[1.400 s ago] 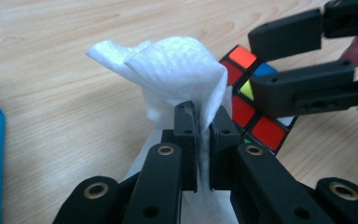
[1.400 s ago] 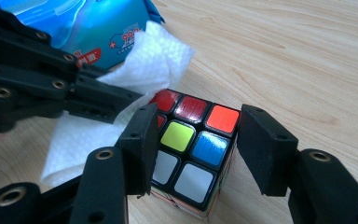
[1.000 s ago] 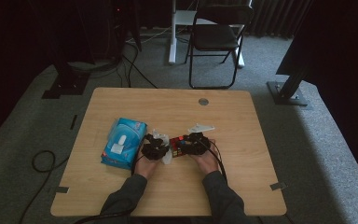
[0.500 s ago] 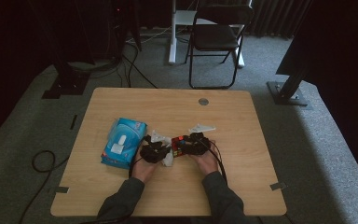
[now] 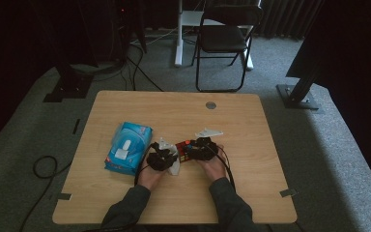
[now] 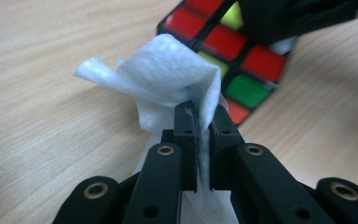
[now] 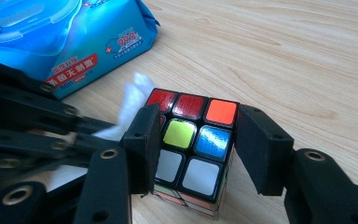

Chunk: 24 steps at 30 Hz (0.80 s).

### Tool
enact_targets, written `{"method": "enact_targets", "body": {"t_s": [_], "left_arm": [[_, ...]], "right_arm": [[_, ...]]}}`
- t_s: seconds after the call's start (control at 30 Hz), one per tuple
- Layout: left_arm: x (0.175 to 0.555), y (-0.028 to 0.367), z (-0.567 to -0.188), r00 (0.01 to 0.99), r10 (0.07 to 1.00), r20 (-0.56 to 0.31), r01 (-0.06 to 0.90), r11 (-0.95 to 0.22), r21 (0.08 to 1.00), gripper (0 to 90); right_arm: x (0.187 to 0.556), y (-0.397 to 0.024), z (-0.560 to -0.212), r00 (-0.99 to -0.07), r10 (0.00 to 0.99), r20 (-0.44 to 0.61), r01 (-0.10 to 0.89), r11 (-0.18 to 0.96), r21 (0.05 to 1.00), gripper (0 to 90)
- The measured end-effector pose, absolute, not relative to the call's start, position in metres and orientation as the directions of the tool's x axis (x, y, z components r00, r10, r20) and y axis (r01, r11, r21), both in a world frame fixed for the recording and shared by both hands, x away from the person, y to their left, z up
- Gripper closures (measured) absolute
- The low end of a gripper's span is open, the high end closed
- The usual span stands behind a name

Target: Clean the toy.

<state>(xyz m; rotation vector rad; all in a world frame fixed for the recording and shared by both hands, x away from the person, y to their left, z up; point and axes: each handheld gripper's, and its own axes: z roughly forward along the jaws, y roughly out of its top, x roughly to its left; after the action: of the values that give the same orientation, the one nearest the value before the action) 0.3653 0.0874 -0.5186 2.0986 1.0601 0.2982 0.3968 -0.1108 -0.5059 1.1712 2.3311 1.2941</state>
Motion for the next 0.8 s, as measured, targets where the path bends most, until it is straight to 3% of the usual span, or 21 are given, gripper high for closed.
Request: {"method": "enact_targets", "body": {"t_s": [0.43,0.8], "left_arm": [[0.358,0.087,-0.507,0.658,0.743,-0.126,0.564,-0.374,0.737,84.8],[0.365,0.083,-0.534,0.654,0.748,-0.115,0.594,-0.414,0.69,84.6]], "right_arm": [[0.397,-0.112,-0.506,-0.654,0.736,0.177,0.537,0.287,0.793,50.8],[0.397,-0.112,-0.507,-0.652,0.736,0.184,0.54,0.28,0.794,50.9]]}}
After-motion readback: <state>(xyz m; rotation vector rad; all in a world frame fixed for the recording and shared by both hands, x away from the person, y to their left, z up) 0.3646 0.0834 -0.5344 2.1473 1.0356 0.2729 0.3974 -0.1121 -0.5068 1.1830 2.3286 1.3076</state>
